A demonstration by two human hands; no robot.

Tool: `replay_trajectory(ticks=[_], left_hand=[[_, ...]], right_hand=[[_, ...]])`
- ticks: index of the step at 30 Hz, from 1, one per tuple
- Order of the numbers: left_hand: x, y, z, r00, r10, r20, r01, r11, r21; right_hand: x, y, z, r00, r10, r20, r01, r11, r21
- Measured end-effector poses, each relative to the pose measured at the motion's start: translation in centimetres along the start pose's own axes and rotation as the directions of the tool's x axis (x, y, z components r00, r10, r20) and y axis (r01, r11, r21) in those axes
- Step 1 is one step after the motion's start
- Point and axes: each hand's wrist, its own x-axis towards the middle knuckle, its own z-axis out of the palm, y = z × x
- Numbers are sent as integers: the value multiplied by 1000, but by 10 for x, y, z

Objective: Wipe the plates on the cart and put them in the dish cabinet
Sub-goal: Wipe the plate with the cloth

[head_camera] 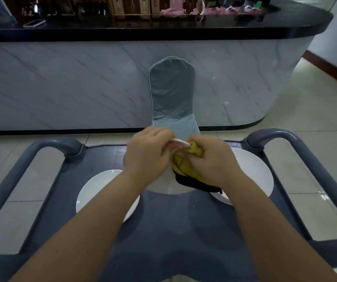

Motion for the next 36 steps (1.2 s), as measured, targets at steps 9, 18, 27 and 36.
replay_trajectory(ticks=[9,18,27,36], left_hand=[[-70,3,32,523,-848,89,759,416,-501],[-4,10,7,991,114,-71,-114,993,-2],[-53,4,22,360,-930,75,796,264,-544],[-23,12,17,996,77,46,-76,997,-21]], right_hand=[[-31,44,21,950,311,14,-301,907,296],[-5,7,11,984,-149,-97,147,989,-34],[-44,37,33,899,439,8,-397,804,443],[-17,12,17,996,-87,-22,84,991,-105]])
